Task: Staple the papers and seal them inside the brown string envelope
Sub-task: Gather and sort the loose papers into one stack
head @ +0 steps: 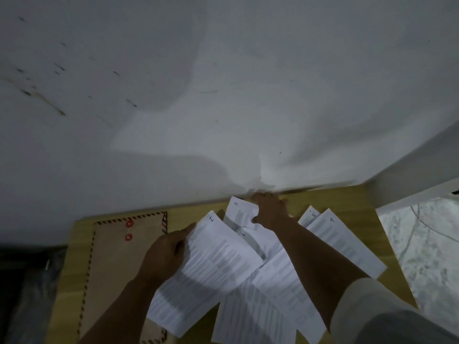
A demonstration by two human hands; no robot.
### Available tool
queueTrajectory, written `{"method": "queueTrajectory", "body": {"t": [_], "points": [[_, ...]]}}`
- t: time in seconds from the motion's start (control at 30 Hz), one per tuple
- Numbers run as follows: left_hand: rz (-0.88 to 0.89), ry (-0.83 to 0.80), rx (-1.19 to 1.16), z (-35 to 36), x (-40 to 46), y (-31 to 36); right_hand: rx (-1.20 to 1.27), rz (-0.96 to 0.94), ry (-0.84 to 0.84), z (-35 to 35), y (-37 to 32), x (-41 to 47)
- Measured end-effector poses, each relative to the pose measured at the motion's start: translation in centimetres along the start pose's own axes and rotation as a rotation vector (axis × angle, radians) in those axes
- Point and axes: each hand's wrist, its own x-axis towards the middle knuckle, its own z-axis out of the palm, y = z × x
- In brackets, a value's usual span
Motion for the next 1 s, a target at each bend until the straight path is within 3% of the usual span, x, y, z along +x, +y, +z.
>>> {"method": "queueTrajectory", "body": {"t": [0.23, 0.47, 0.83, 1.0], "points": [[-0.006, 0.04, -0.06, -0.7, -2.3, -2.4, 0.187, 0.064, -0.018, 0.1, 0.2, 0.5], [0.072, 0.074, -0.052, -1.8, -4.3, -3.8, 0.261, -0.025, 0.199, -1.7, -0.7, -2.0], [0.327, 0.242, -0.073, -9.7, -11.1, -3.3, 0.452, -0.274, 0.593, -14.0, -8.3, -18.1], [0.488, 0.363, -0.135, -14.8, -14.4, -2.0, 0.525, -0.309, 0.614, -18.3, -13.2, -25.7]]}}
